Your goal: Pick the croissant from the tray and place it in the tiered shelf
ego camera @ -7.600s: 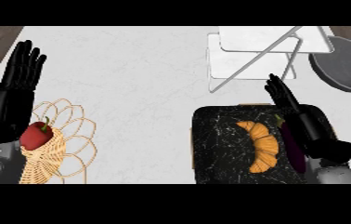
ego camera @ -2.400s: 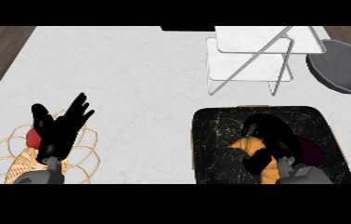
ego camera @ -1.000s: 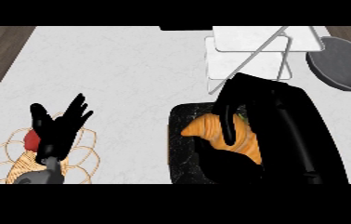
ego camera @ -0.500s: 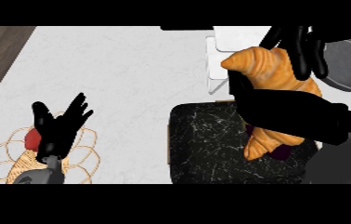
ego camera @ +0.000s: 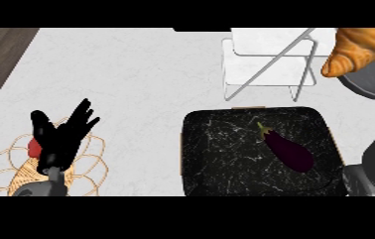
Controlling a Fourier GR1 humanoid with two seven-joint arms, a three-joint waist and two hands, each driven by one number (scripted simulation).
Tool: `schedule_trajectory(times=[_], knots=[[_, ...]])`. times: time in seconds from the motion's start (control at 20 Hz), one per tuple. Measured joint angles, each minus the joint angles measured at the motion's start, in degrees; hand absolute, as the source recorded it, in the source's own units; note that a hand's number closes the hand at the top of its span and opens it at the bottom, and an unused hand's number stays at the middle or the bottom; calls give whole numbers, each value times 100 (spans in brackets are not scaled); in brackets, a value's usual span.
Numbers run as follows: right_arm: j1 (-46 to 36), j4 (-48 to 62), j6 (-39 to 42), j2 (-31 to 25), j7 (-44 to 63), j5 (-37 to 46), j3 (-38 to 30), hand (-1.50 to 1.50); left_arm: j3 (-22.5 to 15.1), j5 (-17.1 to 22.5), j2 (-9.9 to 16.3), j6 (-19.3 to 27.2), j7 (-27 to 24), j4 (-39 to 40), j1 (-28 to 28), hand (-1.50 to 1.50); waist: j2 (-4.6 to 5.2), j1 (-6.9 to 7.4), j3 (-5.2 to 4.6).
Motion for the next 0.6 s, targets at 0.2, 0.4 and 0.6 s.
schedule_trajectory(times=[0.2, 0.4, 0.6], knots=[[-292, 930, 126, -377, -390, -141, -229, 150, -11, -90, -37, 55, -17, 107, -76, 0, 10, 26, 19], [-325, 1501, 143, -589, -771, -129, -166, 150, 21, -85, -21, 15, -8, 139, -107, 0, 14, 29, 15], [-183, 2007, -146, -696, -1278, 86, -5, 150, 46, -74, -42, -10, -61, 118, -77, 0, 19, 43, 13]])
